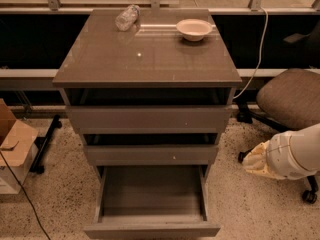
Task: Close bottom drawer
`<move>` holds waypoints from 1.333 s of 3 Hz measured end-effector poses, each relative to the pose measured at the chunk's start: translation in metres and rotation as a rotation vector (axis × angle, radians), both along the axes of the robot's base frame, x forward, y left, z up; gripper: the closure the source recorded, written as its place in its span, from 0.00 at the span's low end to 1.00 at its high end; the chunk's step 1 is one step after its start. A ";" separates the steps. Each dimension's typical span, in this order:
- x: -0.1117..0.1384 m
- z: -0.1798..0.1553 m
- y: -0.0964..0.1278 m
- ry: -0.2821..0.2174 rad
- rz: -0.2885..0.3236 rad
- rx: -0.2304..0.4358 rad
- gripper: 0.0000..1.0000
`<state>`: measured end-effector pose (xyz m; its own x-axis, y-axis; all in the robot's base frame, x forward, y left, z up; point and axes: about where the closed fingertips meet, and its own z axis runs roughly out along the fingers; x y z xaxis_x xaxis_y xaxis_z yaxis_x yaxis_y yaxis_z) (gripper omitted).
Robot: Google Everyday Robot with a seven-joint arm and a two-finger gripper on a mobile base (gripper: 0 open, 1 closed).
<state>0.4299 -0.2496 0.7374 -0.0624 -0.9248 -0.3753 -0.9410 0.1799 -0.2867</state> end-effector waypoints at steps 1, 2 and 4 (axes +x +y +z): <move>0.008 -0.010 0.007 0.004 0.047 -0.019 1.00; 0.016 -0.022 0.013 -0.002 0.091 -0.018 1.00; 0.033 -0.082 -0.004 0.028 0.125 0.013 1.00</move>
Offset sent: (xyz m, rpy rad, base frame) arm 0.0247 0.0165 -0.0368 -0.0154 -0.0086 0.1381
